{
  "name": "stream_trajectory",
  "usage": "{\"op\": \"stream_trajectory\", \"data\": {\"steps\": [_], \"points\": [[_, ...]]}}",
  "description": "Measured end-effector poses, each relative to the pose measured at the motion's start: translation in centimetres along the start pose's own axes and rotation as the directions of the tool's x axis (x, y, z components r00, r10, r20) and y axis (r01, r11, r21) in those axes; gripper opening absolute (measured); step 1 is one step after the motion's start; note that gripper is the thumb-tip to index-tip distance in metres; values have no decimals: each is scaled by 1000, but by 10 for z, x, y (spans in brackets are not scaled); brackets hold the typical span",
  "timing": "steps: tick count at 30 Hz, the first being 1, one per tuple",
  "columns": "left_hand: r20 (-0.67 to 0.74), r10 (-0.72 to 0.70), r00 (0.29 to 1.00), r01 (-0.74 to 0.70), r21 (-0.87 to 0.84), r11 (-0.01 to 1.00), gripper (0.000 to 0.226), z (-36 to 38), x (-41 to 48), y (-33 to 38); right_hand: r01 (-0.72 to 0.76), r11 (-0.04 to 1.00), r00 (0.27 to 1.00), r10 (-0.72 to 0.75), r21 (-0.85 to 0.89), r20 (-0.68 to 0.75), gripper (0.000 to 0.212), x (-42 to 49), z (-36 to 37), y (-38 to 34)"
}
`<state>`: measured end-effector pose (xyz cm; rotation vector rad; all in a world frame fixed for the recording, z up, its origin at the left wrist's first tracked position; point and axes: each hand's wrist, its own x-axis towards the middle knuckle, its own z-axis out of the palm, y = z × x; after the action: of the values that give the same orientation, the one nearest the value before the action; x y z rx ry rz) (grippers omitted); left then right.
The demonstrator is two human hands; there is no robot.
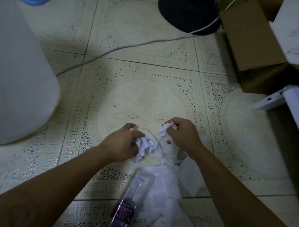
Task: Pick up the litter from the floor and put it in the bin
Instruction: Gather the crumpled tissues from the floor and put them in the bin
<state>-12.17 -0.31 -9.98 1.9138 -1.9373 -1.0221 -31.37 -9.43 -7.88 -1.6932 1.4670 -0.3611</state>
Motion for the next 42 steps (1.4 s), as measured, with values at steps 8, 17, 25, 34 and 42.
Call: {"op": "stream_trajectory", "data": {"steps": [8, 17, 25, 34, 42], "points": [[-105, -77, 991, 68, -84, 994, 40, -65, -30, -5, 76, 994, 988, -64, -79, 140, 28, -17, 5, -43], [-140, -57, 988, 60, 12, 998, 34, -190, -61, 25, 221, 965, 971, -203, -144, 127, 30, -25, -30, -164], [-184, 4, 983, 24, 148, 989, 30, -299, -98, 75, 379, 890, 916, -321, -254, 242, 27, -47, -73, -290], [-570, 93, 816, 34, 209, 977, 40, -384, -153, 50, 527, 831, 848, -528, -181, 46, 25, -47, -54, -402], [-723, -186, 665, 309, 39, 950, 63, -399, -205, -46, 602, 799, 781, -590, 5, 206, 40, -52, 58, -445]]}}
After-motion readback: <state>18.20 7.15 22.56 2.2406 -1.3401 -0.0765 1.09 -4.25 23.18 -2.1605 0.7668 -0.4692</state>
